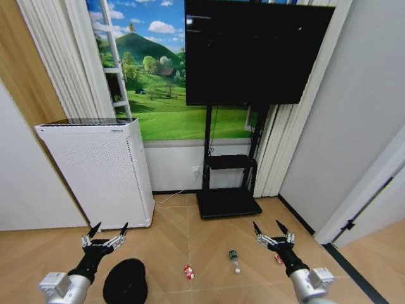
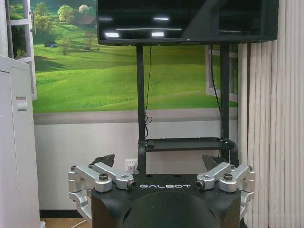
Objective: Pick up the trash bin and place the garbage on the floor into it.
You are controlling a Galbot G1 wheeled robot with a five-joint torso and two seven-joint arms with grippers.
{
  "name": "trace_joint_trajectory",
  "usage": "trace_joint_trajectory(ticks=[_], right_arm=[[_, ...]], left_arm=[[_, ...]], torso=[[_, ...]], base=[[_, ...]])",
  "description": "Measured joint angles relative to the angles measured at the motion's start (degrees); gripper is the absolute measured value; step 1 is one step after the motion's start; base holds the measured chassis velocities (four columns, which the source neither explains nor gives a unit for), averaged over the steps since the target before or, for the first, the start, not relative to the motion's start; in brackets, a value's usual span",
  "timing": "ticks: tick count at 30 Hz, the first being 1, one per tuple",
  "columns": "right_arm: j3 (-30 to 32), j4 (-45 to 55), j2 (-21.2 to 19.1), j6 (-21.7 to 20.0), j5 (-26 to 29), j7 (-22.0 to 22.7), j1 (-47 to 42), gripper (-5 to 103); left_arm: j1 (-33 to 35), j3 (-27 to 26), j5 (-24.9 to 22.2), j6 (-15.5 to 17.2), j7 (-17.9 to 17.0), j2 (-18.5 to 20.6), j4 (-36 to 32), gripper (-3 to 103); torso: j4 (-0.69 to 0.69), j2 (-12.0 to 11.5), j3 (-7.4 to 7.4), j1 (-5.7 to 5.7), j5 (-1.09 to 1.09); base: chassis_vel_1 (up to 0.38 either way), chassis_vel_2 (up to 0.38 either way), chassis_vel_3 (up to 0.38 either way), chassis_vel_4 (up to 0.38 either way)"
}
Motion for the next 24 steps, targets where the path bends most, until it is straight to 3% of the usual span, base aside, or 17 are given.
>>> trace_joint_trajectory(ticks=[24], right_arm=[[1.1,0.7,0.1,0.5,1.1,0.0,0.0,100]], left_arm=[[0.6,-0.3,0.4,-0.1,0.2,-0.2,-0.7,100]], torso=[[0.0,-5.9,-3.39,-2.5,0.0]], base=[[0.0,0.0,0.0,0.0]])
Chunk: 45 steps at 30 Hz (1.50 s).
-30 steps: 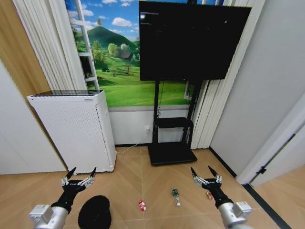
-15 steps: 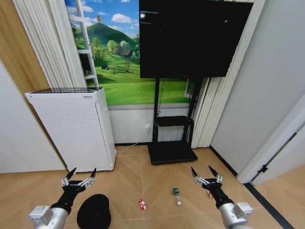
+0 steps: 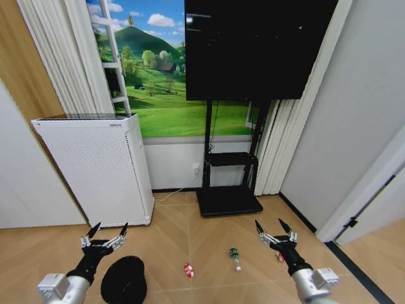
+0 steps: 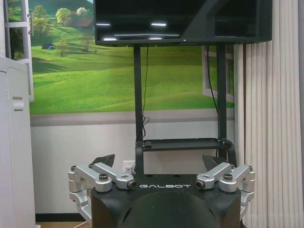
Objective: Pick up the trash bin and place the garbage on the floor into it.
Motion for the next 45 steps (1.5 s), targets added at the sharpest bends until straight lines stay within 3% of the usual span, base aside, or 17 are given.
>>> trace_joint_trajectory(ticks=[45], right_arm=[[-0.4,-0.8,0.2,0.2,-0.2,0.0,0.5,100]], left_arm=[[-0.8,0.7,0.5,-0.5,0.0,0.1,1.4,100]], torso=[[0.0,-10.8,-6.5,-4.31,0.0]], base=[[0.0,0.0,0.0,0.0]])
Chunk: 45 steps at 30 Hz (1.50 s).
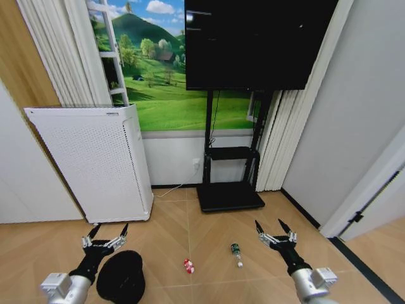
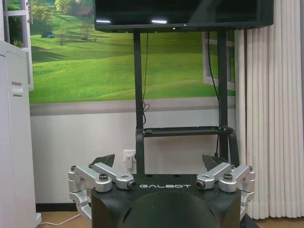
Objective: Pick up the trash bin and place the garbage on the floor into it.
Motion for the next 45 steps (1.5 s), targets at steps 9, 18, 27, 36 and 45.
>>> trace_joint_trajectory(ticks=[9,18,27,36,45], right_arm=[[0.0,0.0,0.0,0.1,0.0,0.0,0.0,100],[0.0,-0.2,0.0,0.1,0.0,0.2,0.1,100],[0.0,-0.2,0.0,0.2,0.0,0.2,0.1,100],[0.2,-0.2,-0.1,0.4,0.1,0.3,0.0,100],[0.6,0.3,-0.6,0.9,0.3,1.0,-0.8,100]], left_arm=[[0.0,0.0,2.2,-0.8,0.0,-0.1,0.3,100],[-0.1,0.0,3.5,-1.0,0.0,-0.3,0.5,100],[-0.1,0.0,3.7,-1.0,0.0,-0.3,0.6,100],[0.1,0.0,3.5,-1.0,0.0,-0.7,0.5,100],[0.2,-0.3,3.4,-1.3,0.1,-1.4,0.1,100]], torso=[[0.0,-2.2,-1.38,-0.8,0.0],[0.0,-3.9,-2.4,-1.47,0.0],[0.0,-5.0,-3.09,-1.86,0.0],[0.0,-7.4,-4.69,-2.73,0.0],[0.0,-10.2,-6.52,-3.65,0.0]], base=[[0.0,0.0,0.0,0.0],[0.0,0.0,0.0,0.0],[0.0,0.0,0.0,0.0],[0.0,0.0,0.0,0.0],[0.0,0.0,0.0,0.0]])
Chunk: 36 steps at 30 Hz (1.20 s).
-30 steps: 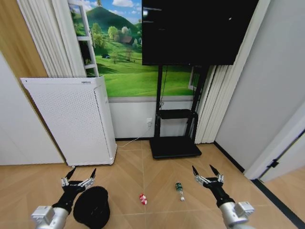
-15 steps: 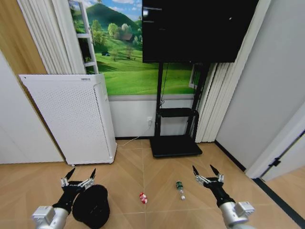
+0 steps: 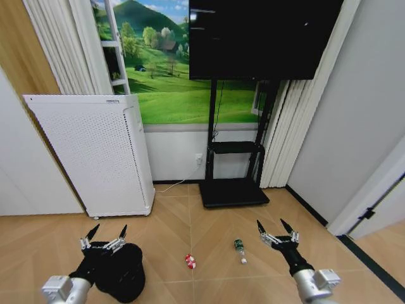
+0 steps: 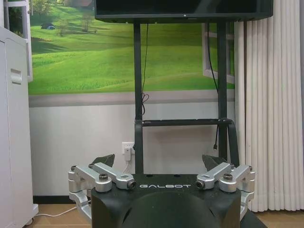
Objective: Pick up the trash bin and place the garbage on the floor into it.
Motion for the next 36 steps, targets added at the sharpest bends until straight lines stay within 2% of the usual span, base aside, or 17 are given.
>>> trace_joint_trajectory(ticks=[14,24,36], right_arm=[[0.3,1.6,0.6,-0.3,0.0,1.6,-1.3,100],[0.9,1.5,1.9,-0.3,0.3,1.8,-1.3,100],[1.2,-0.3,0.5,-0.3,3.3,1.8,0.5,100]], left_arm=[[-0.1,-1.0,-1.4,-0.5,0.8,0.1,-0.5,100],[-0.7,-1.4,-2.6,-0.2,0.5,1.9,0.3,100],[-1.1,-1.7,-1.4,0.0,0.1,1.0,1.7,100]], torso=[[0.0,-3.1,-2.14,-0.99,0.0],[-0.01,-5.5,-3.83,-1.7,0.0],[0.0,-8.5,-5.96,-2.49,0.0]], base=[[0.0,0.0,0.0,0.0],[0.0,0.0,0.0,0.0],[0.0,0.0,0.0,0.0]])
